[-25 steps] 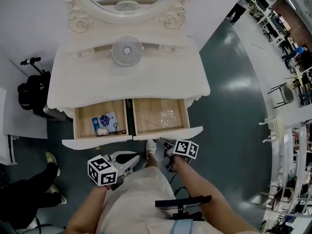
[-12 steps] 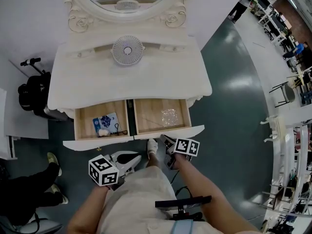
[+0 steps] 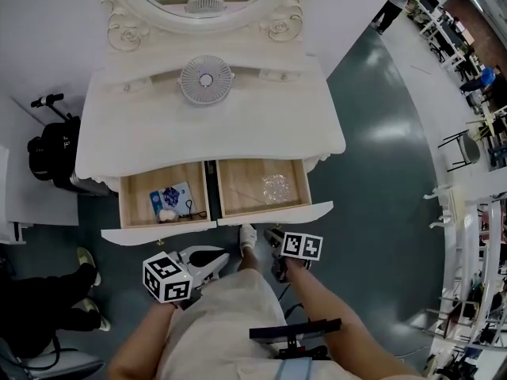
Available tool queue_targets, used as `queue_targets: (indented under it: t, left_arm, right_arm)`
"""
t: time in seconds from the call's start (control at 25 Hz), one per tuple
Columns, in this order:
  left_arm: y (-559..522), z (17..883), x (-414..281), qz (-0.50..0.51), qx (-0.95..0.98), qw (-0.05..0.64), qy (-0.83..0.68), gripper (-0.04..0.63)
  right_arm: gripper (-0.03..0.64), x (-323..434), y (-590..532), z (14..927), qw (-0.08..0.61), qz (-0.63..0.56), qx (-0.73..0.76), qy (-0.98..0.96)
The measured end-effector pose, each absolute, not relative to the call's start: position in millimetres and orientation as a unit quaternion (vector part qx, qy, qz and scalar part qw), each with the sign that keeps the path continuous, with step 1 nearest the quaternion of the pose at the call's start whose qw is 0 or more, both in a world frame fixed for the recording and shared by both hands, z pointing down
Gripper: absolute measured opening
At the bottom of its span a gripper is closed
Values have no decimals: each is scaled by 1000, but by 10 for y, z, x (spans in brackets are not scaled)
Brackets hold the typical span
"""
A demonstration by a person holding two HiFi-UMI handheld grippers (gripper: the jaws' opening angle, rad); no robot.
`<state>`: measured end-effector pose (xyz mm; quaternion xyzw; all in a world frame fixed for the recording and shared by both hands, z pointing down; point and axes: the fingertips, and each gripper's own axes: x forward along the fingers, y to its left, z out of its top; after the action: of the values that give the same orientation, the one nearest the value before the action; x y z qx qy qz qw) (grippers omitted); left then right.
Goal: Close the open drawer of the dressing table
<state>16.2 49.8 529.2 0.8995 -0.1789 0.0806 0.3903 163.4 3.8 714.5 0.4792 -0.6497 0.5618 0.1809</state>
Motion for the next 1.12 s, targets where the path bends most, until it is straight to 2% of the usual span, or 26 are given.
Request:
queue_targets:
  t: [0.32,1.12]
  left_arm:
    - [505,5341,217,93,899,392,-171,5]
    - [533,5408,348,99,894,402,-172,5]
  right_arm:
    - [147,1932,107,7325,247,522,515,-633]
    - [129,1973,-102,7492,269,517,497,-643]
